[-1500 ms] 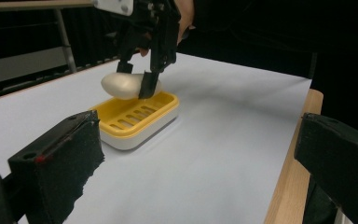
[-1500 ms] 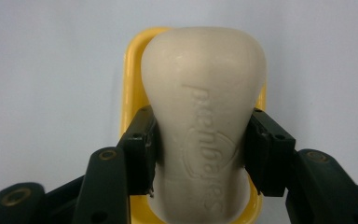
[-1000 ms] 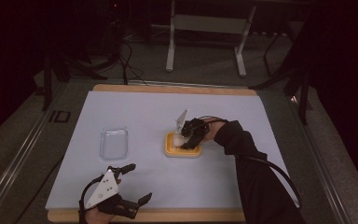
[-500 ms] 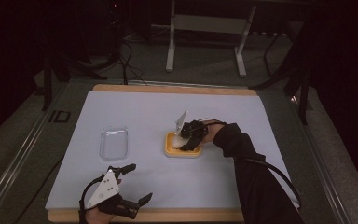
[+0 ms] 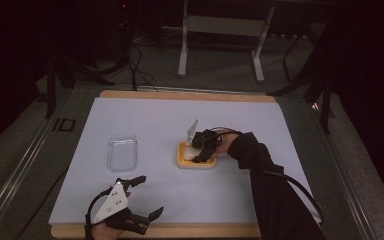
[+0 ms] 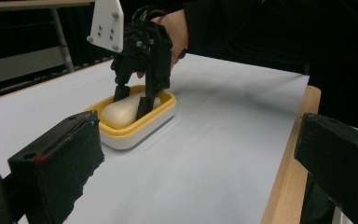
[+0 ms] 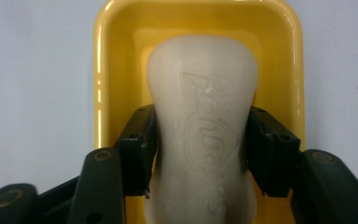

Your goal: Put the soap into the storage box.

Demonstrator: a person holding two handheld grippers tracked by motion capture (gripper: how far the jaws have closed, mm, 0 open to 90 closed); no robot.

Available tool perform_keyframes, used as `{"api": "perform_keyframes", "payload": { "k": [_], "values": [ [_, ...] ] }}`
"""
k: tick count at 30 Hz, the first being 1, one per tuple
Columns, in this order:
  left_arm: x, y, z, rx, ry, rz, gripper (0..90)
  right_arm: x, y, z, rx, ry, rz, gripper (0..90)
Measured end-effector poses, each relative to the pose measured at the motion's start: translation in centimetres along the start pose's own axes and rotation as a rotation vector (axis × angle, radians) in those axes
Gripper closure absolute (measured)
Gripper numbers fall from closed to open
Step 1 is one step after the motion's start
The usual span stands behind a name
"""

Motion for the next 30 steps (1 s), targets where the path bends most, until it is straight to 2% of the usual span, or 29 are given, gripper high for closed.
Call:
{"api": "perform_keyframes", "payload": {
  "k": [8,13,21,24,26,27,30],
  "values": [
    [0.1,0.0,0.0,0.001,0.003,0.0,1.2,-1.5,-0.3,0.2,0.007,-0.01,-0.026,43.9],
    [0.0,0.0,0.0,0.002,0.003,0.001,1.2,-2.4,0.0,0.3,-0.007,-0.009,-0.036,43.8],
    [0.1,0.0,-0.1,0.001,0.007,-0.001,1.2,-4.2,0.3,0.2,0.001,-0.023,-0.046,43.2],
    [0.1,0.0,-0.1,0.001,0.007,-0.002,1.2,-4.8,0.3,-0.2,0.018,-0.021,-0.046,41.0],
    [0.2,-0.1,-0.1,0.004,0.011,-0.005,1.2,-5.2,0.4,-0.3,0.01,-0.032,-0.066,39.6],
    [0.2,-0.1,-0.1,0.004,0.013,-0.005,1.2,-5.4,0.6,-0.3,0.015,-0.035,-0.056,37.1],
    [0.2,-0.1,-0.1,0.005,0.013,-0.005,1.2,-6.0,0.8,-0.4,0.037,-0.042,-0.068,31.8]
  ]
}}
Point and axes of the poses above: each handheld gripper's, and its own axes: x roughly forward along the jaws, z roughly out of its top, y roughly to its left, the point moved 6 cm from there along x, roughly forward along the jaws, and after that the axes turned 3 degrees about x, right-handed, at the moved point
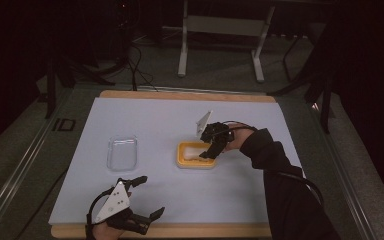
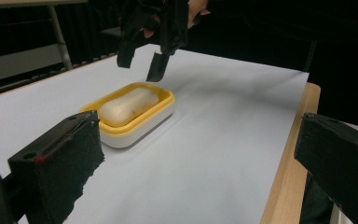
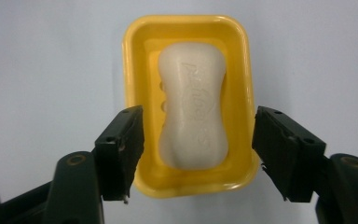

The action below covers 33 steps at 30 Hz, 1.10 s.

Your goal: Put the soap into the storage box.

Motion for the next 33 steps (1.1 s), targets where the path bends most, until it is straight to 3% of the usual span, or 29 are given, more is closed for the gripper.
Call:
{"api": "perform_keyframes", "payload": {
  "k": [4,11,17,20,27,33],
  "values": [
    [0.0,0.0,0.0,-0.002,0.0,0.001,1.2,-0.6,0.5,-0.1,0.023,-0.032,-0.024,24.9],
    [0.1,0.0,-0.1,-0.003,0.002,0.0,1.1,-1.0,1.3,-0.9,0.11,-0.104,-0.053,11.9],
    [0.1,0.0,-0.1,-0.002,0.005,0.001,1.2,-1.3,1.3,-1.8,0.168,-0.168,-0.122,13.7],
    [0.1,0.0,-0.1,-0.003,0.006,0.002,1.1,-1.5,1.3,-2.3,0.229,-0.213,-0.122,13.7],
    [0.1,0.0,-0.1,-0.002,0.006,0.001,1.1,-1.5,2.0,-3.7,0.286,-0.247,-0.189,12.4],
    [0.1,0.0,-0.1,-0.001,0.006,-0.001,1.2,-2.2,1.9,-5.2,0.424,-0.284,-0.255,13.1]
  ]
}}
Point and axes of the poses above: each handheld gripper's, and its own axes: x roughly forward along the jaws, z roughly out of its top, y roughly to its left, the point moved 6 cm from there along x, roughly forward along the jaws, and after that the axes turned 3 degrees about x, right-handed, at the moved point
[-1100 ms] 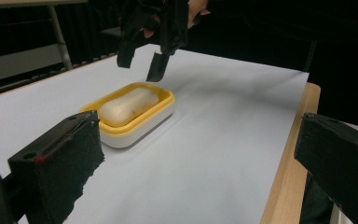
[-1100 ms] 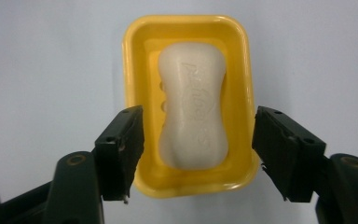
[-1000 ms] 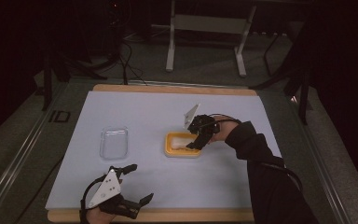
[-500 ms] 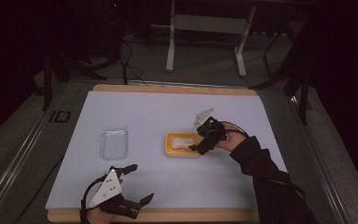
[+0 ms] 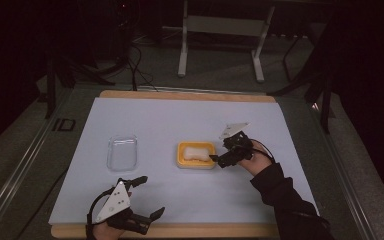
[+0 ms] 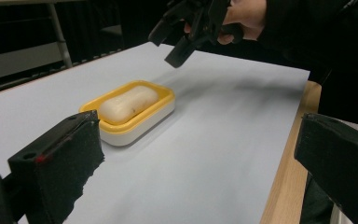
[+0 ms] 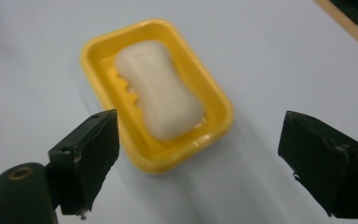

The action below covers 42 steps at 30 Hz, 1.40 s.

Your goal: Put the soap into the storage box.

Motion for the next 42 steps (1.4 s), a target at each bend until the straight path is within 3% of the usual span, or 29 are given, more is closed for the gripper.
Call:
{"api": "perform_keyframes", "payload": {
  "k": [4,14,17,23,26,35,42],
  "values": [
    [0.0,0.0,0.0,0.001,0.001,-0.001,1.2,-0.9,-0.6,-0.6,0.093,-0.052,-0.029,13.5],
    [0.0,-0.1,0.0,0.001,0.003,-0.003,1.2,-2.8,0.0,-2.1,0.116,-0.145,-0.118,13.7],
    [0.1,-0.1,-0.1,0.002,0.006,-0.005,1.2,-3.3,0.2,-2.5,0.124,-0.149,-0.104,13.7],
    [0.1,-0.1,-0.1,0.001,0.008,-0.006,1.2,-4.4,0.5,-3.7,0.146,-0.183,-0.142,13.7],
    [0.1,-0.1,-0.1,0.003,0.009,-0.006,1.1,-4.9,0.6,-4.4,0.173,-0.191,-0.167,13.7],
    [0.1,-0.2,-0.1,0.008,0.012,-0.012,1.2,-6.4,1.0,-6.4,0.269,-0.239,-0.185,13.7],
    [0.1,-0.3,-0.1,0.01,0.013,-0.012,1.2,-6.9,1.7,-7.7,0.303,-0.255,-0.204,13.8]
  ]
}}
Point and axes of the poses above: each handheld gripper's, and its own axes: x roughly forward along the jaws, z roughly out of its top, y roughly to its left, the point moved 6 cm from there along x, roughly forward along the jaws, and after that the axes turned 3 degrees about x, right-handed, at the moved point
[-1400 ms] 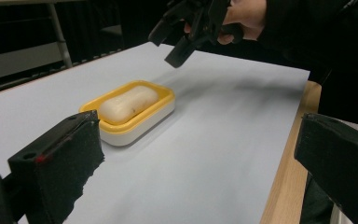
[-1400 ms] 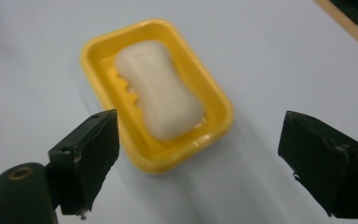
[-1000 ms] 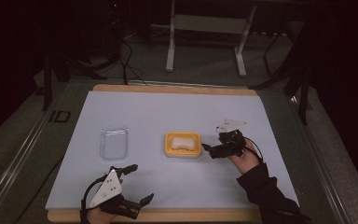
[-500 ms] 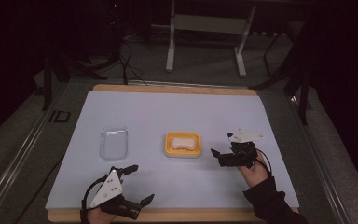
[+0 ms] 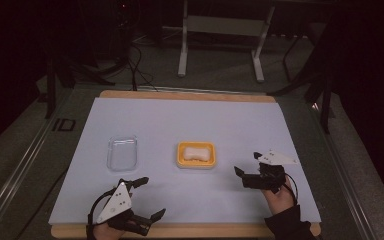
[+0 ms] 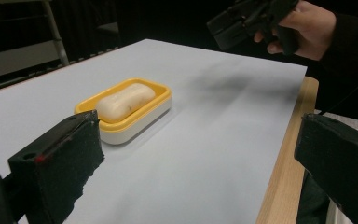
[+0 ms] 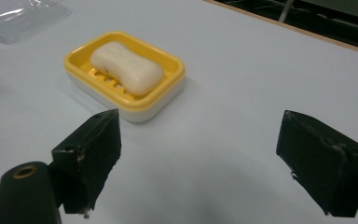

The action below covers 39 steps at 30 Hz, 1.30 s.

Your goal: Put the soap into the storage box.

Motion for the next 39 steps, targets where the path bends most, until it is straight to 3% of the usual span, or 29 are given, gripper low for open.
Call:
{"api": "perform_keyframes", "payload": {
  "k": [12,23,39],
  "values": [
    [0.1,-0.2,0.0,0.011,0.008,-0.004,1.2,-1.1,0.9,-1.2,0.005,-0.008,-0.012,13.9],
    [0.0,-0.2,0.0,0.012,0.007,-0.007,1.2,-1.3,0.4,-1.0,0.032,-0.04,-0.026,14.0],
    [-0.1,-0.1,0.1,0.006,0.0,-0.005,1.2,-1.1,0.5,-1.1,0.01,-0.048,-0.018,14.0]
  ]
}}
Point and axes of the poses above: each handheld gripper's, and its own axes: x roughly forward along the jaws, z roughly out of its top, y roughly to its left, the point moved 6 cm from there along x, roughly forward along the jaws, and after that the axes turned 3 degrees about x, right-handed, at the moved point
